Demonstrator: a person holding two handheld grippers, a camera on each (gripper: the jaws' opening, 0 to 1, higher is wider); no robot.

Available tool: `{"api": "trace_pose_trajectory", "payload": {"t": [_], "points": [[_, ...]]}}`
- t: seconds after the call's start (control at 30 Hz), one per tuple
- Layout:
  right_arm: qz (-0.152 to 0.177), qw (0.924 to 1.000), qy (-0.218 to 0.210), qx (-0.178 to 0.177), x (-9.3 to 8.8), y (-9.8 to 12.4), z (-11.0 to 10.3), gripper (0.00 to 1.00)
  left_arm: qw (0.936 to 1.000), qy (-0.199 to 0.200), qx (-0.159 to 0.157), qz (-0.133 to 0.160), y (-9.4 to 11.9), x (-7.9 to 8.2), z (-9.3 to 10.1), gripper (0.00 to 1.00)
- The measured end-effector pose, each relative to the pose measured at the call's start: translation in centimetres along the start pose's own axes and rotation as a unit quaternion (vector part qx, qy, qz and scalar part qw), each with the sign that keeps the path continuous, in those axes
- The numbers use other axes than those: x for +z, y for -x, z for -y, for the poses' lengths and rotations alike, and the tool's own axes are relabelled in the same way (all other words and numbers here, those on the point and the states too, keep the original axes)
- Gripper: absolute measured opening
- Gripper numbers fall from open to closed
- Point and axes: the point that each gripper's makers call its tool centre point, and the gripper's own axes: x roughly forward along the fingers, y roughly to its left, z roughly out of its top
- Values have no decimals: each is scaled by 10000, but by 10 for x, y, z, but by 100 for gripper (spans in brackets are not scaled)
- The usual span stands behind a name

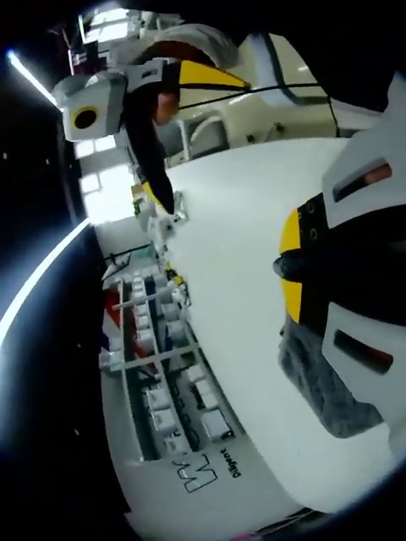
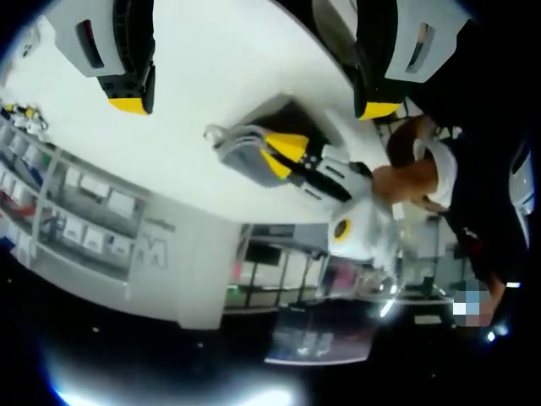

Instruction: Open the folded towel by lifting each exposed corner and separating the folded layers until the towel lies flat within the target outline without major curled edges

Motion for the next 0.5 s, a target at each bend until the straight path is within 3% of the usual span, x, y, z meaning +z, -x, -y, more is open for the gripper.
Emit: {"api": "trace_pose_trajectory", "payload": {"t": [0.13,0.3,0.5], "points": [[-28,10000,-19,24,-2,-3,0,99,9995,213,57,209,9,4,-8,8],[-32,10000,-43,48,-4,-5,-2,99,9967,512,255,583,29,21,-20,8],[-10,10000,-30,46,-1,-6,-2,99,9938,548,518,814,56,34,-37,8]]}}
